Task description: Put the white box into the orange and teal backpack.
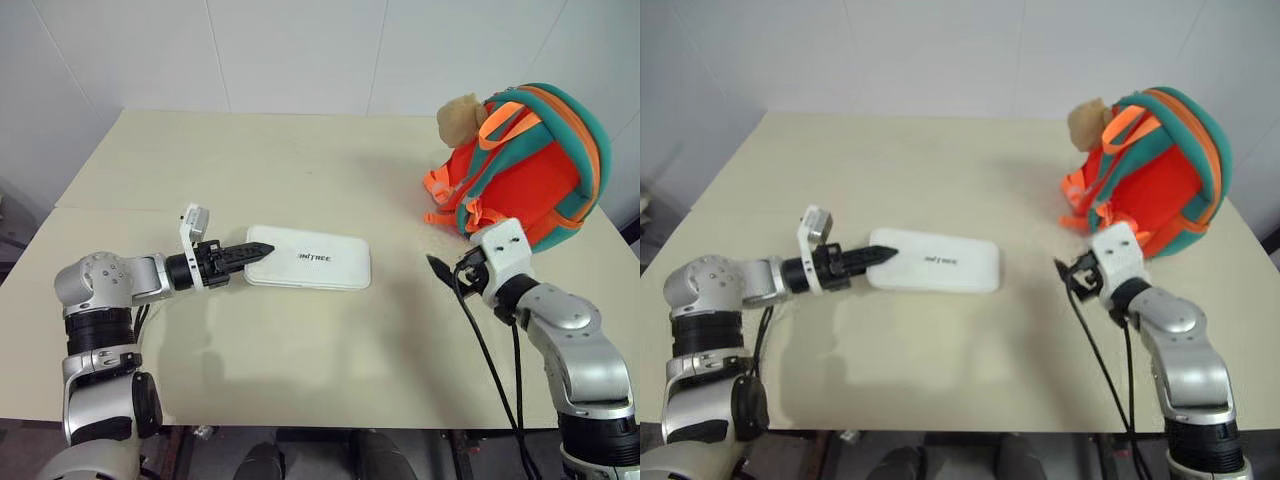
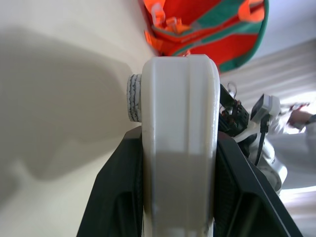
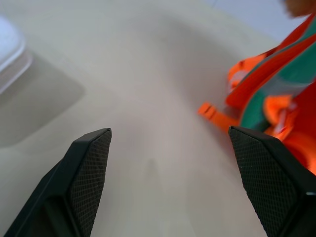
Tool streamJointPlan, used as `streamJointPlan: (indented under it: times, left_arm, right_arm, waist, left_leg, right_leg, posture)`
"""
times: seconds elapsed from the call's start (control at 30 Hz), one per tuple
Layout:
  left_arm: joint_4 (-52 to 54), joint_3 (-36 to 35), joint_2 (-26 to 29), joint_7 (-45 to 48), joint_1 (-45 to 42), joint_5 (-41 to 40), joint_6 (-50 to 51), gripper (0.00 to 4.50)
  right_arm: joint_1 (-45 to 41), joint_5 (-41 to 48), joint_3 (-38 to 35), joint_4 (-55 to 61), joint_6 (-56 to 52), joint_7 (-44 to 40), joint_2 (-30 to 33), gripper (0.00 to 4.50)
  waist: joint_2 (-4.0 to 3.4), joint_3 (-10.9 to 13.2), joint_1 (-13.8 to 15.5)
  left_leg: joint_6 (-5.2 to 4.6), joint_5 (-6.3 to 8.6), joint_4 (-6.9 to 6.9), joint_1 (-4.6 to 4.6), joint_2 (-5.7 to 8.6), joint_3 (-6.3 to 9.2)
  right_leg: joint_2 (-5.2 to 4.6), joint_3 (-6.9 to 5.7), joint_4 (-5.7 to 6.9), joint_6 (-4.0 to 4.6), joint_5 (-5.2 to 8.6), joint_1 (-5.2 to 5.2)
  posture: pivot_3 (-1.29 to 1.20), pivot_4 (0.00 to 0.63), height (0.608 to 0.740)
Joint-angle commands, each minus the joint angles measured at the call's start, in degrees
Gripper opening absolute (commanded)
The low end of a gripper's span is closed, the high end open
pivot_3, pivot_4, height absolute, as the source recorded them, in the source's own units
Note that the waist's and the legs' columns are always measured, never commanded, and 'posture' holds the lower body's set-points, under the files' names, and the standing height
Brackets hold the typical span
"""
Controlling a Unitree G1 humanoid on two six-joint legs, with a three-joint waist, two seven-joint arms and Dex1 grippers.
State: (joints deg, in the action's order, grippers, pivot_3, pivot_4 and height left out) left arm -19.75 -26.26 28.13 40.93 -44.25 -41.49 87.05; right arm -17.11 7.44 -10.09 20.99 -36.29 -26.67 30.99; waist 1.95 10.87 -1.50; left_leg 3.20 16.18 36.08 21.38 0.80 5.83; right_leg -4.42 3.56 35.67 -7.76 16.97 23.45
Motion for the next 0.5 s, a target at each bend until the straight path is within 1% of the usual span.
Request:
streamJointPlan:
  times: [0.03,0.17,0.33,0.4,0.5]
  left_arm:
    - [2.2,-5.4,-1.5,-3.1,-1.5,-2.8,2.5,1.34]
    - [3.3,-10.1,-4.1,-6.9,-2.0,-3.4,4.7,1.34]
    - [6.9,-16.9,-8.3,-12.0,-2.1,-4.0,4.9,1.34]
    - [8.5,-19.4,-10.4,-13.9,-1.8,-5.2,5.3,1.34]
    - [10.0,-20.5,-12.4,-16.3,-1.5,-7.3,5.4,1.34]
  right_arm:
    - [-2.1,0.4,-2.3,-2.4,2.6,2.2,-0.5,4.50]
    - [-4.3,0.0,-3.2,-8.2,6.1,4.6,-1.1,4.50]
    - [-8.0,0.2,-3.6,-16.2,11.6,6.3,-1.6,4.50]
    - [-11.3,1.3,-4.8,-20.8,13.7,7.6,-2.3,4.50]
    - [-15.8,2.3,-5.5,-27.2,17.1,7.9,-3.0,4.50]
  waist:
    - [0.00,0.0,0.0]
    - [0.00,0.0,0.0]
    - [0.00,0.0,-0.1]
    - [0.00,0.0,-0.2]
    - [0.00,0.0,-0.1]
  left_leg:
    - [0.00,0.00,0.00,0.00,0.01,0.00]
    - [0.03,-0.01,-0.02,0.00,0.01,0.00]
    - [0.07,-0.03,-0.05,0.01,0.02,-0.02]
    - [0.08,-0.04,-0.04,0.01,0.02,-0.05]
    - [0.12,-0.06,-0.03,0.00,0.02,-0.05]
  right_leg:
    - [-0.01,0.00,0.00,0.00,0.00,0.00]
    - [-0.02,0.00,-0.02,0.00,0.00,0.01]
    - [-0.03,0.00,-0.04,-0.01,-0.01,0.03]
    - [-0.03,0.02,-0.03,-0.02,-0.01,0.03]
    - [-0.04,0.02,0.00,-0.03,-0.02,0.04]
  posture:
    - [0.00,0.150,0.740]
    - [0.00,0.150,0.740]
    - [0.00,0.150,0.740]
    - [0.00,0.150,0.740]
    - [0.00,0.150,0.740]
